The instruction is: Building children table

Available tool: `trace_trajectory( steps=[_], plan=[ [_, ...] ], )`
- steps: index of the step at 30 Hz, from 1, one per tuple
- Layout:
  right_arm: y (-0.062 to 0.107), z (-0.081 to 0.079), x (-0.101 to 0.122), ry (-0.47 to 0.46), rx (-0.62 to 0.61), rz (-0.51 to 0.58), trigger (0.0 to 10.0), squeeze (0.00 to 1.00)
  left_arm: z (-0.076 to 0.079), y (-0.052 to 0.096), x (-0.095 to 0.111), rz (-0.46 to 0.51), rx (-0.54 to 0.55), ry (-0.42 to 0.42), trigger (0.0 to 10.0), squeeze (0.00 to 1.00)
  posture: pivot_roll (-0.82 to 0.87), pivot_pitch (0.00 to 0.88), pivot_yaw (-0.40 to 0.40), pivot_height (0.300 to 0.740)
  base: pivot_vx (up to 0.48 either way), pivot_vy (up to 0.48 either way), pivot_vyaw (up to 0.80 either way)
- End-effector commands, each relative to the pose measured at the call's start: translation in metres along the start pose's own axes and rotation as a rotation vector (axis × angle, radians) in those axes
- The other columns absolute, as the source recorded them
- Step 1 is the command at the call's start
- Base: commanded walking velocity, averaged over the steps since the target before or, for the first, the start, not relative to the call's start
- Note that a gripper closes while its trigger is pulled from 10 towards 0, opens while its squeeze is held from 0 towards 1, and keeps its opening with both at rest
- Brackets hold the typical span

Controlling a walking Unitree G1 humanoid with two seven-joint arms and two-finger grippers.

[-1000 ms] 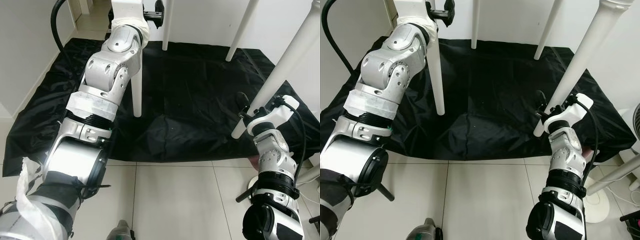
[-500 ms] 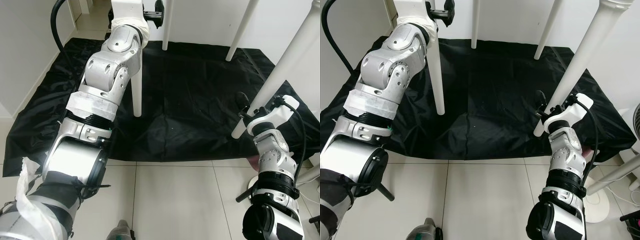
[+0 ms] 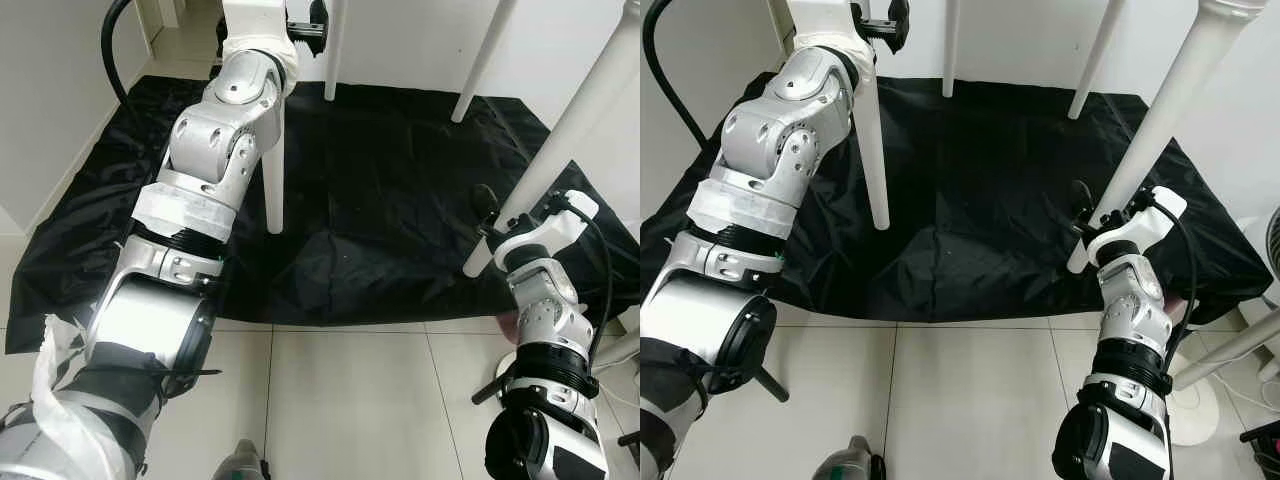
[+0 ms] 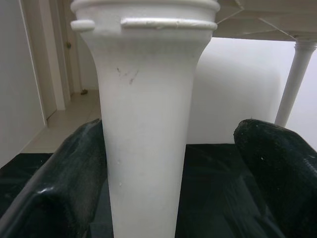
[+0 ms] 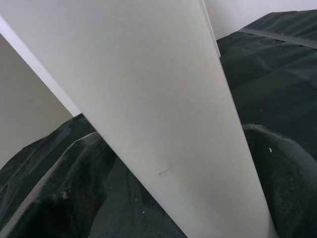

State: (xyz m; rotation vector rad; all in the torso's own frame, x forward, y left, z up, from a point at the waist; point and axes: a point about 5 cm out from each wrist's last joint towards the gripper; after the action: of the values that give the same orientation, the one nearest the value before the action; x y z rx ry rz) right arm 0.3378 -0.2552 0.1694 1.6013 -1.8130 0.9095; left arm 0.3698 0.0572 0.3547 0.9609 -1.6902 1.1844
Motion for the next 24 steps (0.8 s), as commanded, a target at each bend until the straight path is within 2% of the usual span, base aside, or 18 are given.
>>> trace_trajectory(
  steps=[1,12,13,14,16,17,24],
  plan=[
    [-0.001,-0.003,-0.009,-0.019,0.012,-0.036,10.0,1.00,0.022,0.000,0.010,0.062,-0.209,-0.004,10.0,1.00,0.02,0.210,0.000,0.740,0.000,0.000,0.00],
    [-0.001,-0.003,-0.009,-0.019,0.012,-0.036,10.0,1.00,0.022,0.000,0.010,0.062,-0.209,-0.004,10.0,1.00,0.02,0.210,0.000,0.740,0.000,0.000,0.00],
    [-0.001,-0.002,-0.008,-0.015,0.006,-0.029,10.0,1.00,0.022,0.001,0.008,0.055,-0.209,-0.012,10.0,1.00,0.02,0.000,0.000,0.740,0.000,0.000,0.00],
    [-0.001,-0.019,0.001,0.071,0.072,0.054,10.0,0.00,0.004,0.018,-0.018,0.022,-0.193,-0.030,10.0,0.00,0.03,0.000,0.000,0.740,0.000,0.000,0.00],
    [0.002,-0.044,0.010,0.166,0.165,0.161,10.0,0.00,-0.013,0.044,-0.046,-0.021,-0.185,-0.057,10.0,0.00,0.03,0.000,0.000,0.740,0.000,0.000,0.00],
    [0.003,-0.049,0.012,0.183,0.186,0.184,10.0,0.00,-0.015,0.050,-0.051,-0.029,-0.185,-0.064,10.0,0.00,0.03,0.000,0.000,0.740,0.000,0.000,0.00],
    [0.002,-0.051,0.012,0.182,0.191,0.187,10.0,0.00,-0.016,0.050,-0.052,-0.028,-0.184,-0.063,10.0,0.00,0.03,0.000,0.000,0.740,0.000,0.000,0.00]
  ],
)
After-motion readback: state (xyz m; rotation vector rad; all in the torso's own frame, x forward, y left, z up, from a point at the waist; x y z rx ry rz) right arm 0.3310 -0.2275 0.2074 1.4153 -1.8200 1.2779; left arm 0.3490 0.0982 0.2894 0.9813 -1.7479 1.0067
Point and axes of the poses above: a point about 5 cm out from each wrist's last joint towards the gripper, its own y axis pointing back from the gripper into the wrist, its own x axis along the axis of the wrist's last joint, z = x × y, and after that the axes turned 13 degrees about -y, right-handed
